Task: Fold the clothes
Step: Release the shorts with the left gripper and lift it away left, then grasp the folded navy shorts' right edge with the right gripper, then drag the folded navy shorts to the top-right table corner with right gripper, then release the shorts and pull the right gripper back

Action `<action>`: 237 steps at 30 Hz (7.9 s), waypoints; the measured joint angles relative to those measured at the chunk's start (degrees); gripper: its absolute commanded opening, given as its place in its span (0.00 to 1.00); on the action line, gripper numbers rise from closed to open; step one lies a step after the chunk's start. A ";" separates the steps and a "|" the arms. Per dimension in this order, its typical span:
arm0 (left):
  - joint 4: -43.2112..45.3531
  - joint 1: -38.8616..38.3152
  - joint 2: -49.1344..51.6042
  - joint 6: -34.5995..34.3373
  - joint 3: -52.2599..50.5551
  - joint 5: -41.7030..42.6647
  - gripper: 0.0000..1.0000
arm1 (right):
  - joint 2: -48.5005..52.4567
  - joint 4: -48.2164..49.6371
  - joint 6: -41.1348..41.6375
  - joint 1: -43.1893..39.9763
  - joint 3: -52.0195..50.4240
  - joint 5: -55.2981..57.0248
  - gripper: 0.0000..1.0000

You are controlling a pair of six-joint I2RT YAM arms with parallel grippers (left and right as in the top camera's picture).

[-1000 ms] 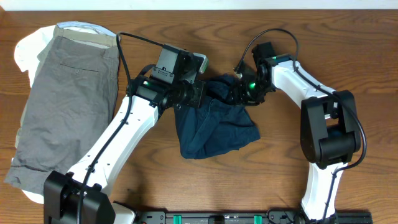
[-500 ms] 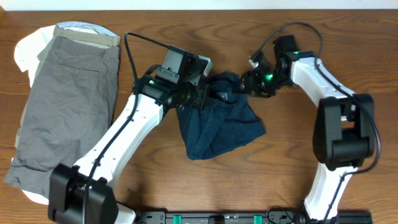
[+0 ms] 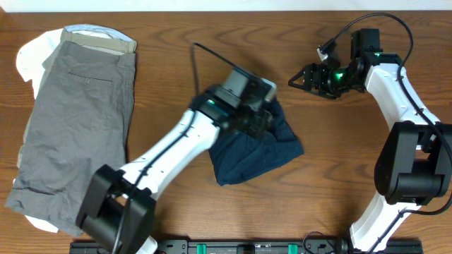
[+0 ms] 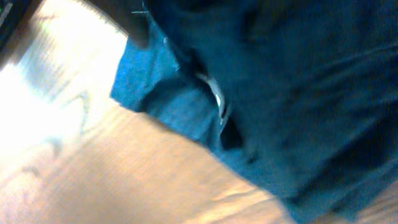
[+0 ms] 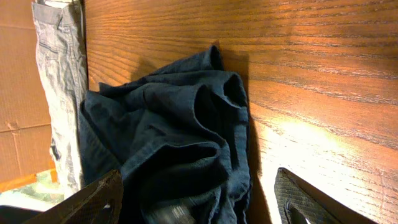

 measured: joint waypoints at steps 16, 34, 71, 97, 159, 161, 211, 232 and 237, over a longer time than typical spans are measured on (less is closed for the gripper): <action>3.15 13.92 -11.30 -5.33 0.02 0.55 0.98 | 0.00 -4.37 -8.13 2.27 0.00 -1.22 0.72; -3.15 29.05 -21.68 -8.22 1.38 0.61 0.98 | 0.00 -6.32 -23.98 20.61 0.00 3.28 0.74; -4.70 29.05 -16.76 -7.52 1.20 0.61 0.98 | -2.29 4.74 -11.13 12.59 -8.96 12.04 0.74; -4.59 29.05 -16.72 -6.25 1.18 -1.25 0.98 | -11.41 5.62 -23.41 16.35 -19.63 9.46 0.38; -4.81 29.05 -16.72 -5.49 1.18 -1.36 0.98 | -5.66 5.31 -5.86 8.83 -16.48 29.44 0.99; -4.83 29.05 -16.72 -5.38 1.18 -1.36 0.98 | -5.66 5.88 -5.86 8.83 -16.48 29.86 0.99; -4.83 29.05 -16.72 -5.35 1.18 -3.91 0.98 | 2.75 40.13 67.04 -13.40 -16.74 55.32 0.13; -4.81 29.05 -16.61 -5.35 1.18 -4.11 0.98 | 15.32 71.93 79.14 -13.70 -15.85 58.18 0.99; -4.83 29.05 -15.76 -5.35 1.18 -4.11 0.98 | 15.28 78.64 68.32 -13.70 -15.45 55.45 0.99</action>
